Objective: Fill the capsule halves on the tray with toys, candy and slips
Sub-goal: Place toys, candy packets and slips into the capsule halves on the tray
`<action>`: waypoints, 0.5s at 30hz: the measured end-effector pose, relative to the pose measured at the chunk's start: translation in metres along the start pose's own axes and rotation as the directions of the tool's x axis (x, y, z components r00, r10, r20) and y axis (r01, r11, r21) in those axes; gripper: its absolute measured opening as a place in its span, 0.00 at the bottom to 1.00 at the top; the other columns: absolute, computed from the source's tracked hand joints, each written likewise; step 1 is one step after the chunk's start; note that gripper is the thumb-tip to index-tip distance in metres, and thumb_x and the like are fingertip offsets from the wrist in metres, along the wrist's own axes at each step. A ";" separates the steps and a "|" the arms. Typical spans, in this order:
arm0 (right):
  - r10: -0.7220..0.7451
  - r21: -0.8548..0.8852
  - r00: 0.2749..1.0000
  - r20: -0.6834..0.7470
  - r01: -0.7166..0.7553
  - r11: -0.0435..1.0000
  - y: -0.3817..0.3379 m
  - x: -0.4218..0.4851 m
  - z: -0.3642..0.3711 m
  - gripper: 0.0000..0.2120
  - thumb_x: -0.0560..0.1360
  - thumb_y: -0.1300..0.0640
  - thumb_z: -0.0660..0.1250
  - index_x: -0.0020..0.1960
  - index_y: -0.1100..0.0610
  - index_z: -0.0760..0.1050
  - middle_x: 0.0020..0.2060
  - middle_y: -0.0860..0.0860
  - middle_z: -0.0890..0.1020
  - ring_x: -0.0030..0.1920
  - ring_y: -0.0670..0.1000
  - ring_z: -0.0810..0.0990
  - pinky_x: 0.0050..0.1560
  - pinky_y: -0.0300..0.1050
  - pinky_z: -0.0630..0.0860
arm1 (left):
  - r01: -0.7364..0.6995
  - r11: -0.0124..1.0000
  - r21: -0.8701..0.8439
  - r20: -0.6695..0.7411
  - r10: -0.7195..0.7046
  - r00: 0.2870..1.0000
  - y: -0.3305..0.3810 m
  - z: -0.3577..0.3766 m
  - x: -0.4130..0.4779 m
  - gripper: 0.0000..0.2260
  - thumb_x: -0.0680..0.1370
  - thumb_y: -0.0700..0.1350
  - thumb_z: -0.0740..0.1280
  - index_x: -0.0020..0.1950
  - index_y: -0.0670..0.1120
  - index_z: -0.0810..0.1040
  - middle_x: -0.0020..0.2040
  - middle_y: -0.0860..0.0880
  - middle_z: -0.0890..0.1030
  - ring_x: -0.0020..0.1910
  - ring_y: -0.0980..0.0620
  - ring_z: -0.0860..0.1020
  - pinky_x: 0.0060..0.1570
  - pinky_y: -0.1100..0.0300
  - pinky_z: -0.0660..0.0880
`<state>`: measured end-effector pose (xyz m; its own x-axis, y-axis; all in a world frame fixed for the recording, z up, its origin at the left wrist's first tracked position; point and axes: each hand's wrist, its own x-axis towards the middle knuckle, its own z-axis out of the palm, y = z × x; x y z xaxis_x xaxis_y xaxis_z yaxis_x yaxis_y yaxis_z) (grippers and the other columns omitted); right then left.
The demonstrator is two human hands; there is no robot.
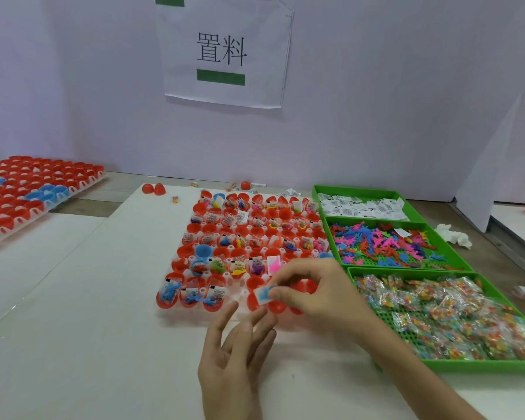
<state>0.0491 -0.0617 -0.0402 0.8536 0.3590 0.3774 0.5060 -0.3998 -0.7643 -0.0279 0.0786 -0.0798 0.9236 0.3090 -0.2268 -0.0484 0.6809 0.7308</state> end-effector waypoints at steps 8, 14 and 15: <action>0.052 -0.325 0.980 0.194 0.014 0.945 -0.004 0.023 0.002 0.03 0.73 0.53 0.76 0.44 0.52 0.86 0.38 0.42 0.83 0.42 0.41 0.80 0.43 0.33 0.75 | 0.111 0.993 0.043 0.106 -0.115 0.988 -0.001 -0.003 0.002 0.17 0.79 0.31 0.60 0.63 0.47 0.75 0.49 0.40 0.85 0.48 0.41 0.85 0.46 0.54 0.82; 0.103 -0.395 0.951 0.290 0.021 0.919 -0.007 0.033 0.005 0.03 0.73 0.50 0.75 0.45 0.49 0.85 0.40 0.42 0.84 0.43 0.40 0.79 0.43 0.36 0.77 | 0.132 0.986 0.099 0.116 -0.143 0.983 -0.002 -0.002 0.004 0.20 0.78 0.29 0.61 0.62 0.50 0.74 0.47 0.43 0.86 0.47 0.43 0.85 0.43 0.56 0.83; 0.106 -0.388 0.947 0.302 0.021 0.921 -0.008 0.034 0.005 0.04 0.73 0.50 0.75 0.45 0.49 0.85 0.40 0.42 0.84 0.44 0.40 0.80 0.44 0.37 0.77 | 0.135 0.985 0.106 0.114 -0.147 0.983 -0.002 -0.002 0.005 0.20 0.78 0.29 0.61 0.62 0.50 0.74 0.47 0.43 0.86 0.47 0.43 0.85 0.45 0.54 0.83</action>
<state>0.0738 -0.0418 -0.0240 0.8247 0.5530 0.1186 0.5323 -0.6882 -0.4929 -0.0242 0.0801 -0.0841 0.9580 0.1279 -0.2567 0.1174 0.6420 0.7577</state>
